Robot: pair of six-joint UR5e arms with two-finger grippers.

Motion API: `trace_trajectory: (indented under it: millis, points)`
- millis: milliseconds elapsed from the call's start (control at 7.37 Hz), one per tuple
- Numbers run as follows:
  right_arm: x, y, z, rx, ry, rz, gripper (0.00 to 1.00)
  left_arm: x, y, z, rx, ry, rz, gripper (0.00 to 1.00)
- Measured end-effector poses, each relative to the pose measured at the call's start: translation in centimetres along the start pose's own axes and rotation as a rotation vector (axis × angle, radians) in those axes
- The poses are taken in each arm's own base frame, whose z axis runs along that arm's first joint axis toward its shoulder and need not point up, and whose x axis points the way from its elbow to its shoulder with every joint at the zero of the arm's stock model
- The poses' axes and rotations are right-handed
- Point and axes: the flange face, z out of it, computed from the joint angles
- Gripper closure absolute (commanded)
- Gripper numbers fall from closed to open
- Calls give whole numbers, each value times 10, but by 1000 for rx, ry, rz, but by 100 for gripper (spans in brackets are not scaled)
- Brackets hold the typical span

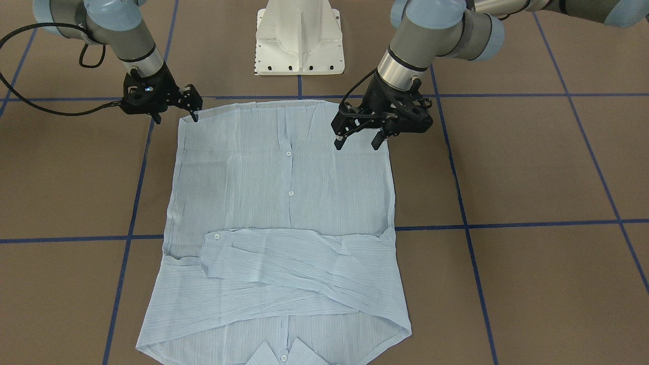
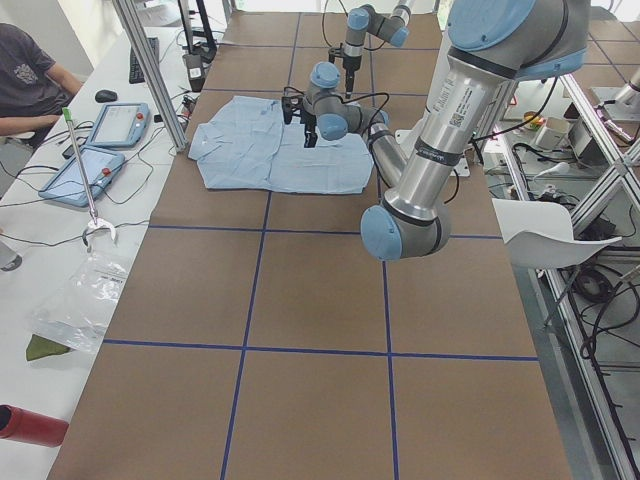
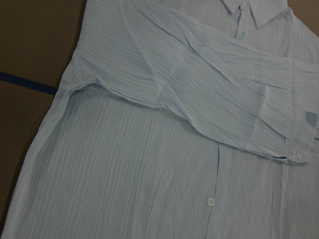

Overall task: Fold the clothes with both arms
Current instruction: 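Move the right gripper to the near hem corner while the left moves to the side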

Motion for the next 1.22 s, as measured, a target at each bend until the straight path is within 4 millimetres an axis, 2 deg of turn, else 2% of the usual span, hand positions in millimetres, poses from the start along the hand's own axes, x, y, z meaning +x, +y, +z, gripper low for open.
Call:
trace_trajectory:
  millis: [271,678,814,1221]
  points:
    - [3,7,21,-7,12,-3,3,-1,2,1,0,-2,1,1]
    - [1,8,32,-19,25,-2,28,-2,3,4,-1,-6,-1,1]
    - [0,8,33,-27,22,-1,34,-2,3,4,0,-8,-1,1]
    - [-3,12,30,-65,5,4,37,-10,3,7,-1,-19,-4,1]
